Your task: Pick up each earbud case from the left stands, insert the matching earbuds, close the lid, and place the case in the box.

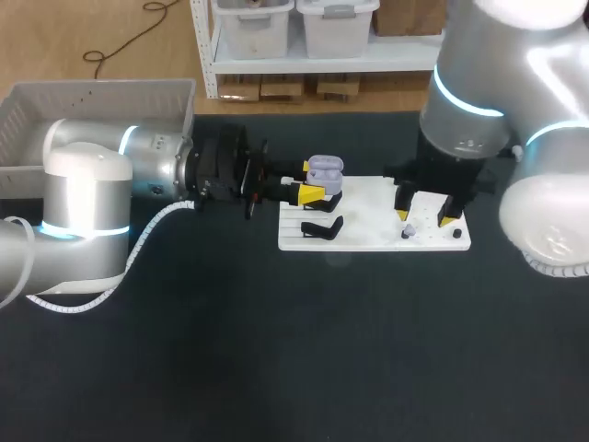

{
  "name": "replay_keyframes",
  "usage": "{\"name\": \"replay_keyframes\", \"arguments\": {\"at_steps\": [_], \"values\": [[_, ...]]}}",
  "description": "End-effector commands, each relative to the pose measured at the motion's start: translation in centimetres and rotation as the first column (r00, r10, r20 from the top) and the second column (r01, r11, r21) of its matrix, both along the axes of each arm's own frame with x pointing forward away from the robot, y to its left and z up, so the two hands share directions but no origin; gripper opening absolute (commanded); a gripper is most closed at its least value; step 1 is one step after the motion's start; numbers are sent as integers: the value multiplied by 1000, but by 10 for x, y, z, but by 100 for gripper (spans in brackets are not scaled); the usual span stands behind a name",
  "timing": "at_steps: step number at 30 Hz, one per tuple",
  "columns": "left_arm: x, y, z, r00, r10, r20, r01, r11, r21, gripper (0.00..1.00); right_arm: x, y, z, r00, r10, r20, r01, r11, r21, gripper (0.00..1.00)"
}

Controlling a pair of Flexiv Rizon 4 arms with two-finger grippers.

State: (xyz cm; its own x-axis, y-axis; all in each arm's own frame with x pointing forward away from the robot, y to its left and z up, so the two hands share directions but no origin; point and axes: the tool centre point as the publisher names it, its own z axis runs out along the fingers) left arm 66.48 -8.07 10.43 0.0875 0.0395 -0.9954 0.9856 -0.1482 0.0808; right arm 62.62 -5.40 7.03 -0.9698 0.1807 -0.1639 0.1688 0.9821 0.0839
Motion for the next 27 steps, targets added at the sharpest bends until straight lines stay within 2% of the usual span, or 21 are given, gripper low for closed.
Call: {"name": "replay_keyframes", "arguments": {"at_steps": [1,14,27], "values": [[-2,0,0,1000,6,2,-6,1000,0,0,11,4,-16,999,12,-31,-11,1000,23,50],[-2,0,0,1000,6,2,-6,1000,0,0,13,2,-42,999,10,-48,-6,997,82,49],[-2,0,0,1000,6,2,-6,1000,0,0,15,1,-54,999,2,-44,3,993,118,41]]}}
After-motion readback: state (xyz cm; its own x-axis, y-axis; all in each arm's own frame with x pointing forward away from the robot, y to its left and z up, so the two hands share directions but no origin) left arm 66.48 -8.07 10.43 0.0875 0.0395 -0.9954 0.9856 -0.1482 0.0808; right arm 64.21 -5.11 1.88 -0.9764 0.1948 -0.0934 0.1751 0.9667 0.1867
